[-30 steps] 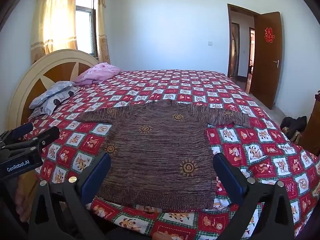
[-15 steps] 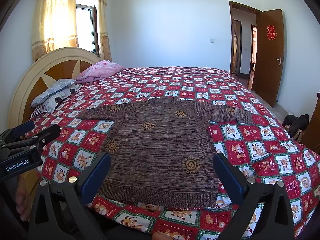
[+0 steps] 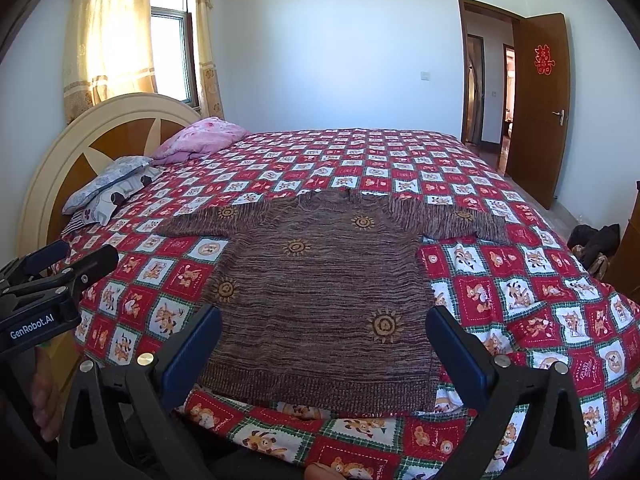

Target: Fold small clothes

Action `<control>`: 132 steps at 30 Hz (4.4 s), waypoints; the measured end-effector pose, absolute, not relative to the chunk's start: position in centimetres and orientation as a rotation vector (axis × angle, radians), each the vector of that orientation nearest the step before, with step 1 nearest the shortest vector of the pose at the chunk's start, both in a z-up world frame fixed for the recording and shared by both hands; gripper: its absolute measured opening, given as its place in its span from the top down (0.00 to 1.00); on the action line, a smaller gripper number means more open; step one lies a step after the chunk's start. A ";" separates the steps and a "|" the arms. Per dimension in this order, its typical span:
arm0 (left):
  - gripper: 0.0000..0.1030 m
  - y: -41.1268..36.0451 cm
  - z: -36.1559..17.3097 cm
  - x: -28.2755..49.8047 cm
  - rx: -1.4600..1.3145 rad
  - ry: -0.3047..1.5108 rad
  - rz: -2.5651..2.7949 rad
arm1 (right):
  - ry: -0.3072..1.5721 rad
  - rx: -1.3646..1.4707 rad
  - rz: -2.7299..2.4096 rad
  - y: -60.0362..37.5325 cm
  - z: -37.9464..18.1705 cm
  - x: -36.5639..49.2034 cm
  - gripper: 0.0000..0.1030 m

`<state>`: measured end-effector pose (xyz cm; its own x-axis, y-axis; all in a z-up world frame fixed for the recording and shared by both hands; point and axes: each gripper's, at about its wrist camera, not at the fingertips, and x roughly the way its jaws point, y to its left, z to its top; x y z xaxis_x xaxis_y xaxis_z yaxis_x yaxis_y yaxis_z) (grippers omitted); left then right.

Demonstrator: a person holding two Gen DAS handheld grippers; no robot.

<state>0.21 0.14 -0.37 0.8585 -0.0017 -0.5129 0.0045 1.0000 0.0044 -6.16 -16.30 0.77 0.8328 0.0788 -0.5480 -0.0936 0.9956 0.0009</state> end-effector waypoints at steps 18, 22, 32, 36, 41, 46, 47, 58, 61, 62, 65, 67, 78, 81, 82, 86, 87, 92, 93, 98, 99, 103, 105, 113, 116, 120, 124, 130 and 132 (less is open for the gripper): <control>0.00 0.1 -0.5 0.2 0.005 0.537 -0.003 | 0.586 -0.022 0.095 -16.3 0.6 -5.9 0.01; 0.00 0.1 -0.4 0.3 0.004 0.536 -0.003 | 0.587 -0.022 0.096 -16.3 0.5 -5.9 0.01; 0.00 0.1 -0.5 0.3 0.001 0.538 -0.003 | 0.594 -0.022 0.101 -16.3 0.4 -5.8 0.01; 0.00 0.1 -0.5 0.3 0.000 0.538 -0.002 | 0.595 -0.022 0.102 -16.3 0.3 -5.8 0.01; 0.00 0.2 -0.6 0.3 -0.003 0.541 -0.003 | 0.594 -0.023 0.102 -16.3 0.3 -5.8 0.01; 0.00 0.5 -1.2 0.5 -0.017 0.557 -0.012 | 0.591 -0.023 0.104 -16.4 0.1 -5.7 0.01; 0.00 0.4 -1.3 0.5 -0.015 0.556 -0.014 | 0.591 -0.023 0.103 -16.4 0.0 -5.7 0.01; 0.00 0.0 -2.8 2.1 0.000 0.615 -0.036 | 0.622 0.033 0.190 -17.6 -1.6 -4.2 0.01; 0.00 -0.1 -3.6 2.9 0.000 0.630 -0.043 | 0.636 0.066 0.214 -18.4 -2.5 -3.3 0.01; 0.00 -0.1 -3.9 3.2 0.005 0.633 -0.042 | 0.645 0.069 0.214 -18.7 -2.9 -2.9 0.01; 0.00 -0.3 -4.8 4.4 0.019 0.644 -0.029 | 0.688 0.082 0.211 -19.7 -4.4 -1.1 0.01; 0.00 -0.2 -5.4 5.4 0.021 0.655 -0.019 | 0.707 0.083 0.189 -20.7 -5.4 0.1 0.01; 0.00 -0.7 -8.4 14.4 -0.010 0.699 0.025 | 0.757 0.197 0.001 -31.8 -8.1 8.4 0.02; 0.00 -0.9 -9.5 17.3 -0.017 0.718 0.049 | 0.770 0.233 -0.055 -35.1 -8.5 10.7 0.08; 0.00 -0.9 -9.8 18.2 -0.020 0.727 0.058 | 0.774 0.241 -0.068 -36.0 -8.7 11.3 0.10; 0.00 -1.2 -11.0 21.7 -0.032 0.747 0.083 | 0.785 0.267 -0.128 -39.3 -9.4 14.4 0.16; 0.00 -1.4 -11.2 22.4 -0.033 0.744 0.089 | 0.785 0.276 -0.136 -40.1 -9.6 15.2 0.21; 0.00 -2.3 -11.7 25.6 -0.030 0.715 0.104 | 0.809 0.335 -0.172 -43.5 -10.8 18.8 0.30; 0.00 -2.6 -11.9 26.3 -0.029 0.711 0.103 | 0.809 0.342 -0.185 -44.1 -11.0 19.5 0.32; 0.00 -4.6 -12.5 28.8 0.010 0.686 0.075 | 0.805 0.382 -0.232 -47.2 -11.6 22.7 0.39; 0.00 -5.1 -12.7 29.4 0.024 0.678 0.068 | 0.800 0.397 -0.249 -48.1 -11.6 23.3 0.40; 0.00 -6.0 -13.6 31.5 0.063 0.653 0.090 | 0.797 0.420 -0.303 -50.6 -12.0 25.6 0.48; 0.00 -5.9 -14.4 32.4 0.056 0.676 0.096 | 0.808 0.423 -0.323 -51.6 -12.3 26.5 0.51; 0.00 -5.2 -16.0 33.9 -0.010 0.771 0.100 | 0.827 0.392 -0.339 -52.4 -12.8 28.8 0.55; 0.00 -5.2 -16.4 34.2 -0.025 0.795 0.114 | 0.843 0.314 -0.337 -51.6 -13.0 29.6 0.74; 0.00 -5.0 -16.7 34.4 -0.043 0.815 0.084 | 0.838 0.268 -0.325 -51.3 -12.7 30.5 0.87; 0.00 -4.7 -16.8 34.4 -0.075 0.820 0.046 | 0.782 0.167 -0.320 -49.5 -10.4 30.8 0.88; 0.00 -4.3 -17.0 34.6 -0.117 0.827 0.027 | 0.638 0.002 -0.237 -43.1 -4.5 31.5 0.88; 0.00 -4.2 -17.1 34.6 -0.125 0.829 0.012 | 0.602 -0.057 -0.184 -39.9 -3.0 31.9 0.88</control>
<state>34.59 -4.24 -17.05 0.6759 -0.0382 -0.7360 -0.0598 0.9925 -0.1064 31.94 -39.90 -2.99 0.8084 -0.1883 -0.5578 0.1549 0.9821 -0.1071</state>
